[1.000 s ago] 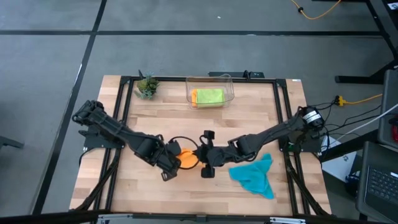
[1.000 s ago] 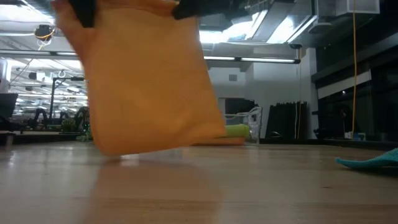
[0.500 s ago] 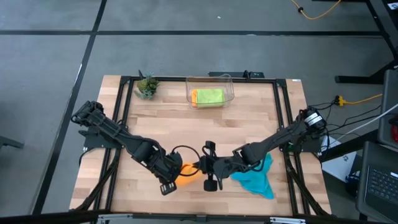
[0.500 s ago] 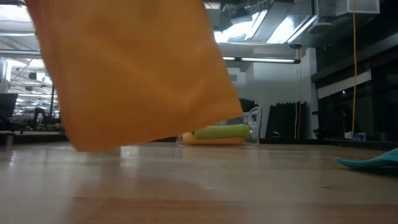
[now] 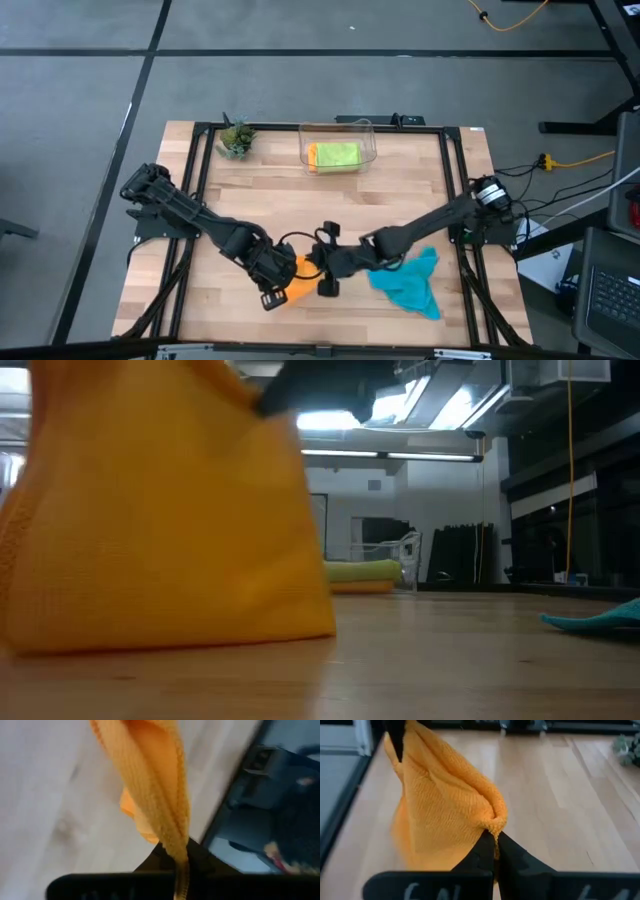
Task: Fold microfiber towels
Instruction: Fold the orange microfiber cloth
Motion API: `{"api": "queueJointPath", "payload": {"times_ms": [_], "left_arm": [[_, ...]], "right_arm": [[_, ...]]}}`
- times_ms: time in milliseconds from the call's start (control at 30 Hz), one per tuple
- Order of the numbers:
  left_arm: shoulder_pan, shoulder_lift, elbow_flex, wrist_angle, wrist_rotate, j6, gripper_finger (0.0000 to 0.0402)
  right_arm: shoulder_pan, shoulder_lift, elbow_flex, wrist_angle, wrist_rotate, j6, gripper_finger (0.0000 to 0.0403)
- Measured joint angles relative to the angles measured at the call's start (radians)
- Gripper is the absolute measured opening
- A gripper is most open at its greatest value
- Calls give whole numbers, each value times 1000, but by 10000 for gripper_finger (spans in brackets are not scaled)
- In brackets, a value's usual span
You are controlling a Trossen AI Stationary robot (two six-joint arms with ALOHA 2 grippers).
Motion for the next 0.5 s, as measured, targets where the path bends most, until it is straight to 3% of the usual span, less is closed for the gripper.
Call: {"api": "queueJointPath", "payload": {"times_ms": [233, 500], "left_arm": [[59, 60, 0, -158, -9, 62, 0], [115, 68, 0, -292, -115, 114, 0]], "right_arm": [[-55, 20, -1, -3, 2, -49, 2], [-102, 20, -1, -17, 62, -107, 2]]}}
